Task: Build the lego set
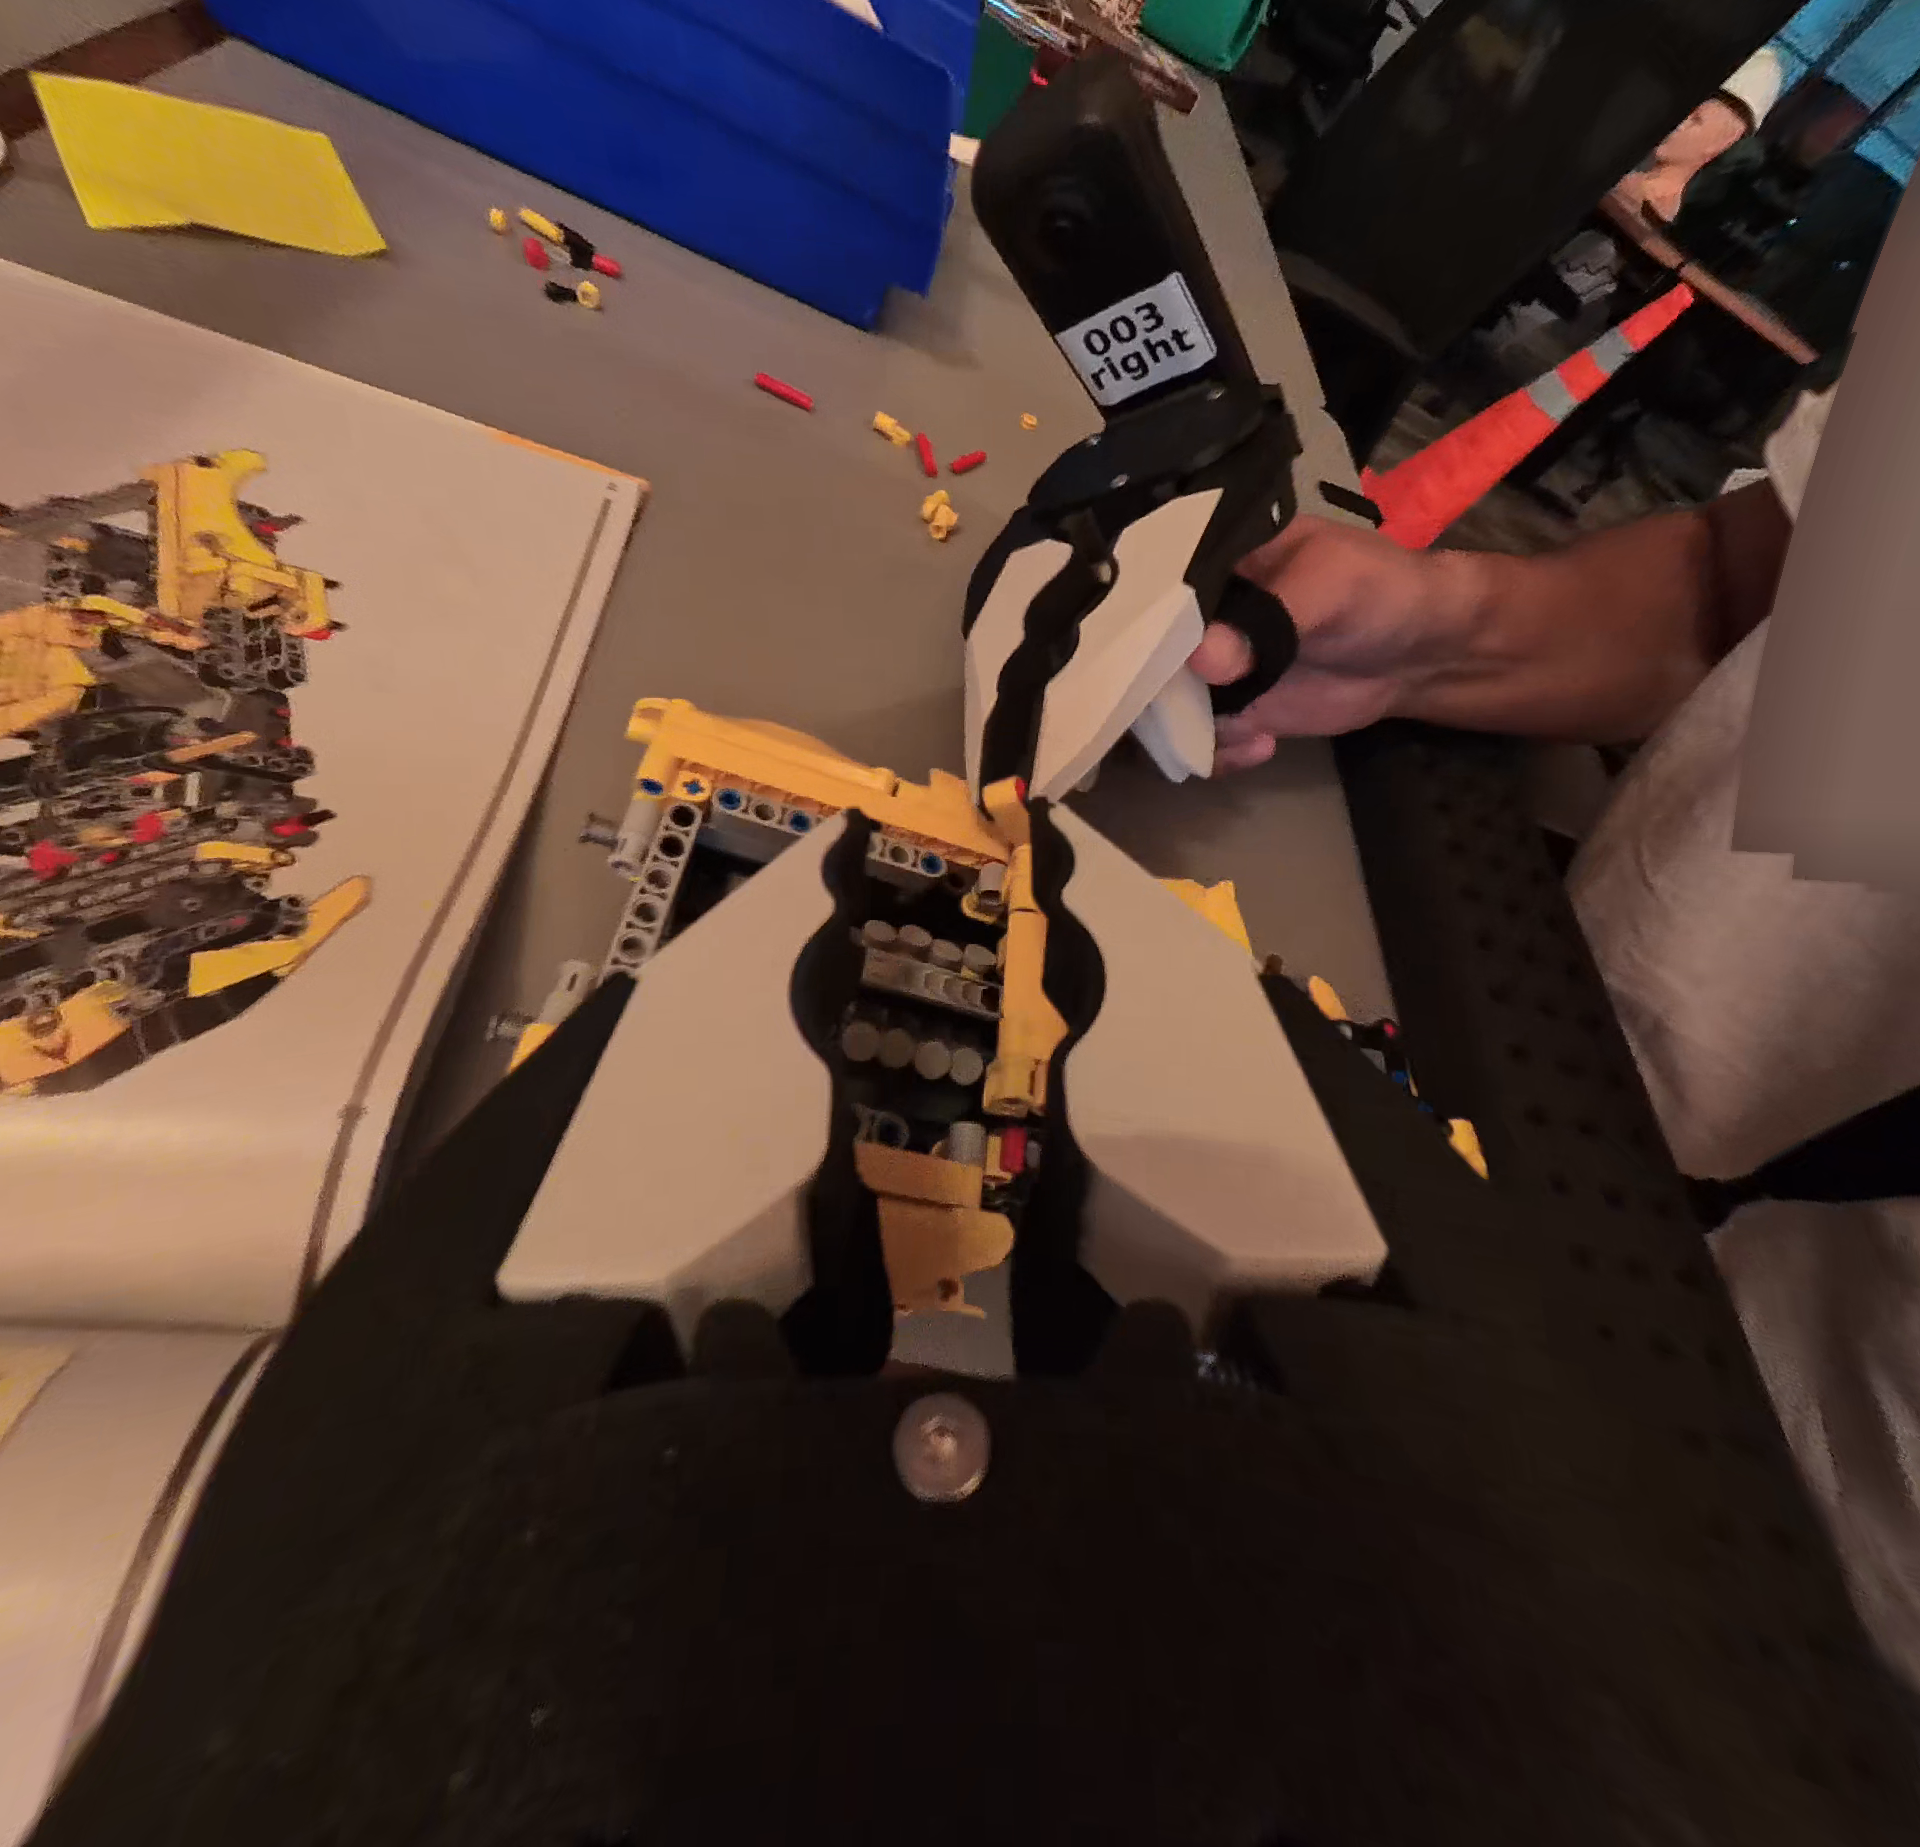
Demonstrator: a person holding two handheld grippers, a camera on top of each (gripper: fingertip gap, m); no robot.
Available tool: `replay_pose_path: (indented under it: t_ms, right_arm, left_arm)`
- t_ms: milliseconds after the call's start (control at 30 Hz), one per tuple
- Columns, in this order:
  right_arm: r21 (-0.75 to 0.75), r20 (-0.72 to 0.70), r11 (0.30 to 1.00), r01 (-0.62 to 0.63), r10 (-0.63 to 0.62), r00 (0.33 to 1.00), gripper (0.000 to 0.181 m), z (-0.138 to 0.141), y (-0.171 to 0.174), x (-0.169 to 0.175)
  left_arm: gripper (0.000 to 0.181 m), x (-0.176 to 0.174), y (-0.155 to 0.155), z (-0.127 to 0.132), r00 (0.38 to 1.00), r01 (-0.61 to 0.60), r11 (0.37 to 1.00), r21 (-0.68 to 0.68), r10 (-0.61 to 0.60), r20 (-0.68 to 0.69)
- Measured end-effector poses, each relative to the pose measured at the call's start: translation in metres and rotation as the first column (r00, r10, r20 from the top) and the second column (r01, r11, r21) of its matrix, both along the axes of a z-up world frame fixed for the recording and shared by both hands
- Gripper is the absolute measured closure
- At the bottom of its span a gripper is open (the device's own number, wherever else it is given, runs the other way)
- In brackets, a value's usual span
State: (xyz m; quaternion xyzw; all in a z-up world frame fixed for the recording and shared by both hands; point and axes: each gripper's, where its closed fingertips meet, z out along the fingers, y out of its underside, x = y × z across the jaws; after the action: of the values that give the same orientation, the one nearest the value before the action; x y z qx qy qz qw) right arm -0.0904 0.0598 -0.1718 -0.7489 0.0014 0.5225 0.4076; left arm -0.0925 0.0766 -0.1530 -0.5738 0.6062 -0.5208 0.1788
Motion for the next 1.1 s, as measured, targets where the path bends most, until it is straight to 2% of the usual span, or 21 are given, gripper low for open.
replay_pose_path:
  t_ms: [133,200,300,500,567,633,800,867,1100]
  right_arm:
    - [0.078,-0.09,0.997,-0.024,0.031,0.995,0.172,0.024,0.001,-0.004]
    - [0.097,-0.084,0.995,-0.032,0.04,0.996,0.172,0.028,0.002,-0.006]
    - [0.13,-0.088,0.991,-0.019,0.031,0.996,0.172,0.037,0.004,-0.006]
    - [0.145,-0.177,0.989,-0.018,0.043,0.983,0.172,0.049,0.002,-0.002]
    - [0.158,-0.231,0.987,-0.024,0.061,0.971,0.163,0.056,0.0,0.0]
    - [0.171,-0.262,0.985,-0.024,0.069,0.963,0.164,0.06,-0.003,0.006]
    - [0.184,-0.201,0.979,-0.083,0.12,0.972,0.165,0.054,-0.009,-0.003]
    - [0.207,-0.191,0.974,-0.09,0.131,0.973,0.17,0.057,-0.01,-0.005]
    - [0.229,-0.172,0.967,-0.111,0.153,0.973,0.171,0.059,-0.013,-0.007]
  left_arm:
    - [0.151,-0.004,-0.019,-0.001,0.992,0.123,0.992,-0.017,-0.123,-0.034]
    - [0.153,0.0,-0.024,0.0,0.988,0.148,0.989,-0.019,-0.149,-0.028]
    - [0.172,0.001,-0.031,0.009,0.983,0.185,0.982,-0.039,-0.185,0.014]
    - [0.174,0.005,-0.032,0.021,0.985,0.15,0.983,-0.108,-0.139,0.099]
    - [0.174,0.005,-0.031,0.023,0.985,0.136,0.984,-0.114,-0.121,0.126]
    - [0.174,0.005,-0.029,0.027,0.982,0.124,0.985,-0.118,-0.104,0.161]
    - [0.174,0.003,-0.037,0.037,0.971,0.164,0.966,-0.201,-0.122,0.206]
    - [0.174,0.003,-0.038,0.04,0.969,0.172,0.957,-0.232,-0.123,0.214]
    - [0.175,0.001,-0.042,0.041,0.968,0.191,0.945,-0.264,-0.137,0.211]
